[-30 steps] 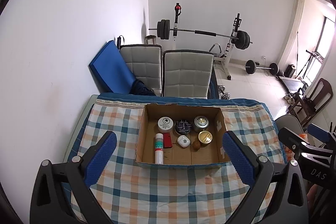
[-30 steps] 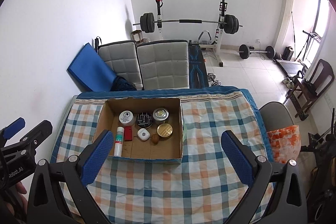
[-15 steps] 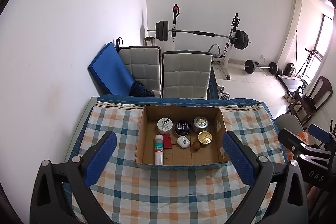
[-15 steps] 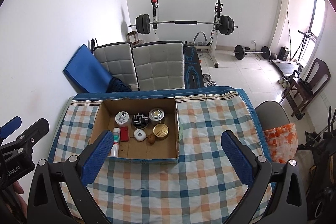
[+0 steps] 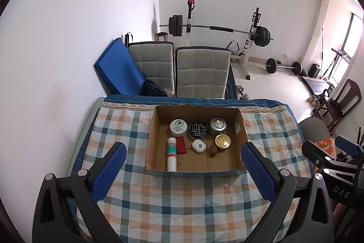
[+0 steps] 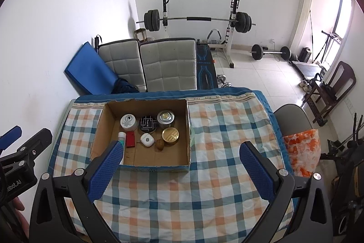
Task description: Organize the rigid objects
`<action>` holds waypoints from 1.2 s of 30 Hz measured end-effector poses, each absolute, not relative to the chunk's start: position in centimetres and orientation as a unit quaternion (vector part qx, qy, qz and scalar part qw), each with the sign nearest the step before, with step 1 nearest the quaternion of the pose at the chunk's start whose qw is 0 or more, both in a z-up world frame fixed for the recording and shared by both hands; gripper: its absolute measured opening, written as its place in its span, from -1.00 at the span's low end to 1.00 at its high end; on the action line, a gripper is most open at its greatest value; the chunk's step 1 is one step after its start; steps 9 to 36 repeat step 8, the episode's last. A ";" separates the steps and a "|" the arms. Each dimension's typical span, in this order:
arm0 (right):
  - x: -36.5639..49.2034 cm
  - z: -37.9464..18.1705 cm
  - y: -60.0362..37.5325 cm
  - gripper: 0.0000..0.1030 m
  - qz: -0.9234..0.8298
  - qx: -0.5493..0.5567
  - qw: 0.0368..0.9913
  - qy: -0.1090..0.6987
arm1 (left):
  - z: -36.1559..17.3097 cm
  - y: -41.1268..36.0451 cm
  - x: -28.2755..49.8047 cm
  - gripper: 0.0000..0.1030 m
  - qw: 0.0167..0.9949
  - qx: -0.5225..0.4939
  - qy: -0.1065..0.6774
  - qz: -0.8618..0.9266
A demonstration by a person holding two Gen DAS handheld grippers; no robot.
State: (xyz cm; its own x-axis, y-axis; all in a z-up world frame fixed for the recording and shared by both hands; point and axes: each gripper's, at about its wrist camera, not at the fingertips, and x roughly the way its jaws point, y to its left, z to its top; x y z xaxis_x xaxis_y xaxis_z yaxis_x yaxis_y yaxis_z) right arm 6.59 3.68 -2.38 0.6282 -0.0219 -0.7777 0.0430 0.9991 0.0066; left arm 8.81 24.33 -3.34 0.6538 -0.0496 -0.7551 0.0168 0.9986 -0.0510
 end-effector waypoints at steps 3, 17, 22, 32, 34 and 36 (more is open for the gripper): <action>6.6 -2.8 3.4 1.00 -0.019 0.015 0.900 0.436 | -3.4 24.3 8.8 1.00 0.909 -0.020 0.415 -0.019; 6.5 -3.1 3.2 1.00 -0.021 0.016 0.900 0.435 | -3.4 24.3 8.8 1.00 0.910 -0.019 0.415 -0.020; 6.5 -3.1 3.2 1.00 -0.021 0.016 0.900 0.435 | -3.4 24.3 8.8 1.00 0.910 -0.019 0.415 -0.020; 6.5 -3.1 3.2 1.00 -0.021 0.016 0.900 0.435 | -3.4 24.3 8.8 1.00 0.910 -0.019 0.415 -0.020; 6.5 -3.1 3.2 1.00 -0.021 0.016 0.900 0.435 | -3.4 24.3 8.8 1.00 0.910 -0.019 0.415 -0.020; 6.5 -3.1 3.2 1.00 -0.021 0.016 0.900 0.435 | -3.4 24.3 8.8 1.00 0.910 -0.019 0.415 -0.020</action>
